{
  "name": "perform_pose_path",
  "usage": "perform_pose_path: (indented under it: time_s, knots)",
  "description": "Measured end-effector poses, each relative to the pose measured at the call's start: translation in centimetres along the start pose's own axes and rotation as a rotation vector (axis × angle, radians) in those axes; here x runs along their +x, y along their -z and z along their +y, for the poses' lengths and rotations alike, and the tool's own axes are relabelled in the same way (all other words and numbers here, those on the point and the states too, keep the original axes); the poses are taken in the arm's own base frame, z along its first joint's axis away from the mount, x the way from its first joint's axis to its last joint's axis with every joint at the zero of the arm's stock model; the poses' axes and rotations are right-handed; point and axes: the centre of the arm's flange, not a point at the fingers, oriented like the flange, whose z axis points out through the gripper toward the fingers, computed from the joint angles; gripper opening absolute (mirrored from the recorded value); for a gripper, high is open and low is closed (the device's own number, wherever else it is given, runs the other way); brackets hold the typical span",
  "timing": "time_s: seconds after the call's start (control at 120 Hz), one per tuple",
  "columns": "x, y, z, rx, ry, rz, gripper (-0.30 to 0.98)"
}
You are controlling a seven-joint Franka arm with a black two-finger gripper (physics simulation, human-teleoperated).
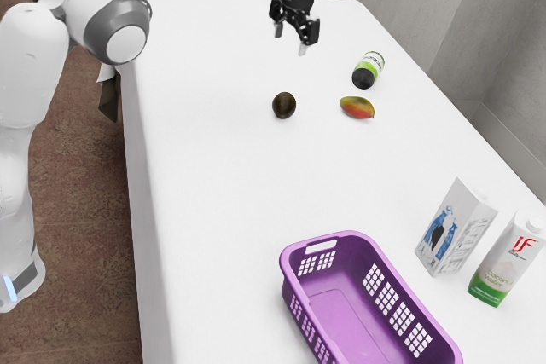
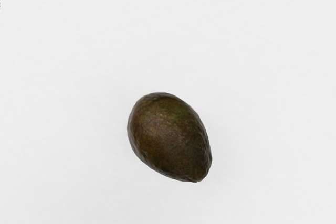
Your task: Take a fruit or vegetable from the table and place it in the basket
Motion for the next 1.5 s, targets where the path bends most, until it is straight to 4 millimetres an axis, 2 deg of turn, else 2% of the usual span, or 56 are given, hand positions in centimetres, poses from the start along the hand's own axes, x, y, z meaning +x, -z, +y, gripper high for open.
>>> perform_pose_path:
  time_s: [0.05,0.108,0.183,0.317,0.4,0.592,0.708,0.775,1.133,1.5]
  knots:
    - [1.0,-1.7,-0.7,-0.003,0.018,-0.012,0.69]
    - [2.2,-4.7,-1.6,-0.015,0.045,-0.041,0.69]
    - [2.7,-7.0,-1.8,-0.045,0.059,-0.062,0.69]
    - [2.8,-9.0,-1.3,-0.078,0.066,-0.076,0.69]
    - [3.2,-11.0,-0.7,-0.09,0.069,-0.092,0.69]
    - [3.8,-11.9,-0.3,-0.105,0.101,-0.082,0.69]
    - [3.6,-15.1,0.4,-0.103,0.117,-0.11,0.69]
    - [3.5,-16.2,0.7,-0.105,0.125,-0.114,0.69]
    - [4.0,-17.8,0.5,-0.097,0.159,-0.093,0.69]
    - [4.0,-21.0,0.4,-0.088,0.182,-0.127,0.68]
